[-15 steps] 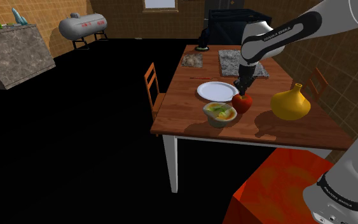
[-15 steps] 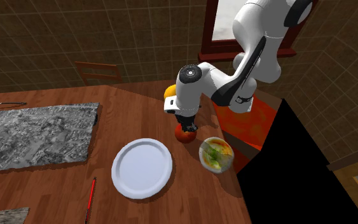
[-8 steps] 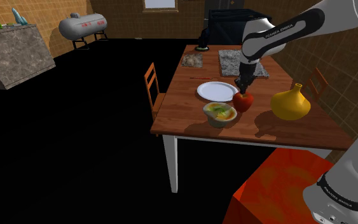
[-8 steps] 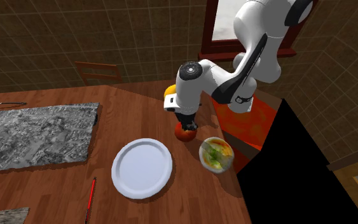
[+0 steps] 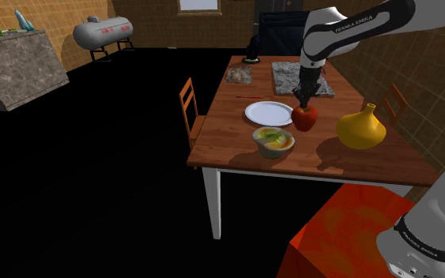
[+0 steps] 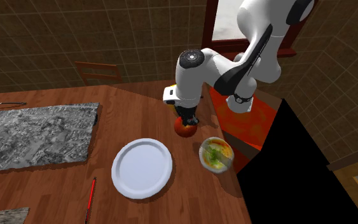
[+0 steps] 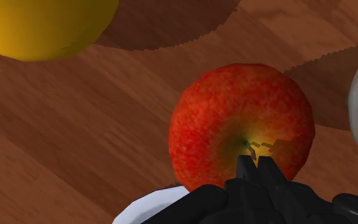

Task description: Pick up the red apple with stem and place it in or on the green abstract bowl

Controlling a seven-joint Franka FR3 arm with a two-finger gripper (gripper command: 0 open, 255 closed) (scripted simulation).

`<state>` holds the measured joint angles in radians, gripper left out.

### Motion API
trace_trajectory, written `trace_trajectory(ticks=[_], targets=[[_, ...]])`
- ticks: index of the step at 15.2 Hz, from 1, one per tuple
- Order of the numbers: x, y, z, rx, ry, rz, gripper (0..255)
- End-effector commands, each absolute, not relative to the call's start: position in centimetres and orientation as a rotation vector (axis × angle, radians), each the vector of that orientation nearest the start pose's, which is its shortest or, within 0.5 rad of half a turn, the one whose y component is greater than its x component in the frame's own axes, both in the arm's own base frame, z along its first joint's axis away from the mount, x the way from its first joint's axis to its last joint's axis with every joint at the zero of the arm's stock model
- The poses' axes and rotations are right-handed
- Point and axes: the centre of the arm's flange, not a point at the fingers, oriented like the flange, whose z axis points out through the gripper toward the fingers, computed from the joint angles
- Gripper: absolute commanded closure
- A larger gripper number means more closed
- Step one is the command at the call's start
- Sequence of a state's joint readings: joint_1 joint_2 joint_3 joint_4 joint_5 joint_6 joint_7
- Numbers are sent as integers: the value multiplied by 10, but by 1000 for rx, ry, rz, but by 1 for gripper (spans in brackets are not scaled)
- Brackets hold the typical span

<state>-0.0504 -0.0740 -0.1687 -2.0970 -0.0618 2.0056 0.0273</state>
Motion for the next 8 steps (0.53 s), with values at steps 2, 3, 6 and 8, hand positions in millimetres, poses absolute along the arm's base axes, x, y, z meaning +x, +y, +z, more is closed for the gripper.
trace_trajectory(ticks=[2, 3, 6, 8], targets=[[513, -120, 467, -3164, 348, 36, 255], [513, -120, 472, -3164, 348, 36, 255], [513, -120, 488, -3164, 348, 36, 255], [513, -120, 499, -3164, 348, 36, 255]])
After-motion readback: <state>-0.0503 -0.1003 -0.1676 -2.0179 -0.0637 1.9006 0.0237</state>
